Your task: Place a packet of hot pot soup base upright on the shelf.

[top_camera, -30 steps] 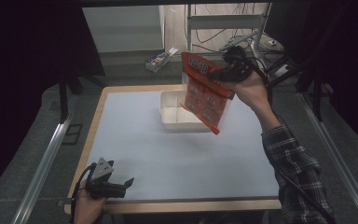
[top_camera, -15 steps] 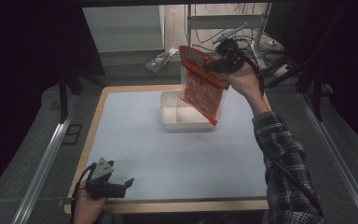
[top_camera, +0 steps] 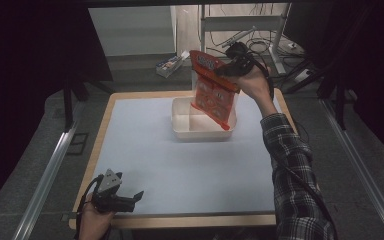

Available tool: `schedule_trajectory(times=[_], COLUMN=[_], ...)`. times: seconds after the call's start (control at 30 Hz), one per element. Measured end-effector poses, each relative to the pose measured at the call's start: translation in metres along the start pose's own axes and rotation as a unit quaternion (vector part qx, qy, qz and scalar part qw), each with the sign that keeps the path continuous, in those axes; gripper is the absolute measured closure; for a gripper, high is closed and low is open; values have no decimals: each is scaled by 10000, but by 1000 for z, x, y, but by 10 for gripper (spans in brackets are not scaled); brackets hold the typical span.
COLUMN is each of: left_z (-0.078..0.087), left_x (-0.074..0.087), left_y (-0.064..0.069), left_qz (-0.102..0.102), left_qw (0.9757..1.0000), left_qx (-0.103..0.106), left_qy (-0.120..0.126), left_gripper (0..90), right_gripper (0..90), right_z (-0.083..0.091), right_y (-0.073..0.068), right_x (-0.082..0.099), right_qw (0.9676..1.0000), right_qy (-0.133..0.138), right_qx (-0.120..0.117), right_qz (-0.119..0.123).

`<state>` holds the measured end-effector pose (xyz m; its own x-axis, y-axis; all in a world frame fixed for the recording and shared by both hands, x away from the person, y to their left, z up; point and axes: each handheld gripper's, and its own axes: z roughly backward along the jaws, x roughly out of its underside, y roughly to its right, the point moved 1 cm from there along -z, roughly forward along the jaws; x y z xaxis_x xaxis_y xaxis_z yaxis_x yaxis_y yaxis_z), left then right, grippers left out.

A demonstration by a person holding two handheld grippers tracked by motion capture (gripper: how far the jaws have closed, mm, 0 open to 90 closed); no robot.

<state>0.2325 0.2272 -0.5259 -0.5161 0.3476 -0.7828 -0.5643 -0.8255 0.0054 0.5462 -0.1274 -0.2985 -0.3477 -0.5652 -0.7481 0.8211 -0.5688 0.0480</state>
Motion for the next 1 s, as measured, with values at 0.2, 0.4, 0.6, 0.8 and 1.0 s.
schedule_trajectory(times=[0.2, 0.4, 0.6, 0.8, 1.0], left_z=[0, 0, -1, -2, -2], left_x=[0, 0, 0, 0, 0], left_y=[0, 1, 0, 1, 1], left_qz=[-11, -21, -16, -25, -37], left_qw=[10000, 10000, 10000, 10000, 10000], left_qx=[0, -8, -1, 7, 3], left_qy=[-9, -22, -21, -58, -86], left_gripper=[13, 13, 13, 13, 12], right_gripper=[889, 888, 883, 851, 643], right_z=[-16, -32, -31, -33, -36], right_y=[1, 10, 33, 48, 48], right_x=[7, 18, 33, 46, 48], right_qw=[9999, 9996, 9984, 9961, 9942], right_qy=[-131, -183, -133, -65, -93], right_qx=[-70, -64, 254, 503, 832], right_qz=[-47, -228, -489, -719, -668])
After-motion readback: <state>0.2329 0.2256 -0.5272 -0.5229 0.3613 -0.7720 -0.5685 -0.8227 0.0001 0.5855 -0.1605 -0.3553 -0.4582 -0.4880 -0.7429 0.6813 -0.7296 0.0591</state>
